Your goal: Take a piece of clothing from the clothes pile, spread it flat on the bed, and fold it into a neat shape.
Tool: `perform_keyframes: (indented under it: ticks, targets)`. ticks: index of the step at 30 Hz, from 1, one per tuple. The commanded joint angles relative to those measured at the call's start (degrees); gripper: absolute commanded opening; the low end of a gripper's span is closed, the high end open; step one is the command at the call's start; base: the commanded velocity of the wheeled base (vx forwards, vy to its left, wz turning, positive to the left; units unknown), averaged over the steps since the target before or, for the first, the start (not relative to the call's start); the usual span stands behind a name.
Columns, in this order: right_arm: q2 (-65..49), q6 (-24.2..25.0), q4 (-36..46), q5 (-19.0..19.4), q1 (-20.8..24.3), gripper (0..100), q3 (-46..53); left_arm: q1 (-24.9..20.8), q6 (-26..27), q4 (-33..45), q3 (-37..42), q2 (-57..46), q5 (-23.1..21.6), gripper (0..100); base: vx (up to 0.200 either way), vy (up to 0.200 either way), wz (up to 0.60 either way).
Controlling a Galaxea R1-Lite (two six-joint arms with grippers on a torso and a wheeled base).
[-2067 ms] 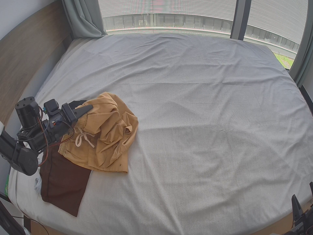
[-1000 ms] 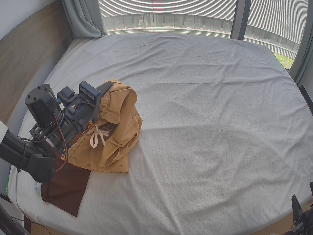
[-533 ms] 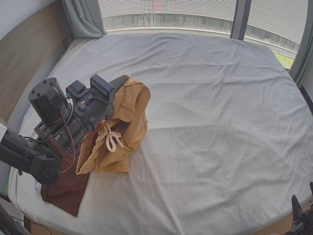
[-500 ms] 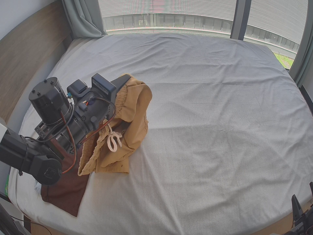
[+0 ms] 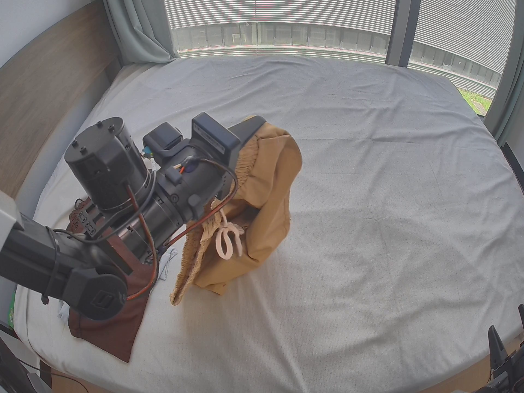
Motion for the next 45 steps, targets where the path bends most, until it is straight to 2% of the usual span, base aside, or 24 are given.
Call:
perform_keyframes:
  ticks: [1, 11, 13, 25, 30, 37, 45]
  targets:
    - [-0.49, -0.04, -0.01, 0.02, 0.0, 100, 1.01, -1.73, 0.15, -0.02, -0.76, 1.03, 0.12, 0, 0.0, 0.0, 0.0]
    - [-0.4, -0.04, -0.01, 0.02, 0.0, 100, 1.01, -6.83, 0.24, 1.3, -0.85, 1.47, -1.99, 0, 0.0, 0.0, 0.0]
    - [-0.49, -0.04, -0.01, 0.02, 0.0, 100, 1.01, -8.85, 0.24, 1.65, -1.38, 4.72, -2.52, 0, 0.0, 0.0, 0.0]
    - [-0.4, -0.04, -0.01, 0.02, 0.0, 100, 1.01, -13.07, 0.33, 1.3, -5.16, 12.19, -2.87, 0, 0.0, 0.0, 0.0]
    - [-0.4, -0.04, -0.01, 0.1, 0.0, 100, 1.01, -13.6, 0.24, 1.3, -6.39, 14.91, -5.24, 0, 0.0, 0.0, 0.0]
    - [-0.4, -0.04, -0.01, 0.02, -0.09, 100, 1.01, -15.97, -0.37, 1.82, -10.87, 16.94, -8.49, 0, 0.0, 0.0, 0.0]
    - [-0.4, -0.04, -0.01, 0.1, 0.0, 100, 1.01, -19.4, -1.87, 1.82, -15.53, 17.29, -9.11, 0, 0.0, 0.0, 0.0]
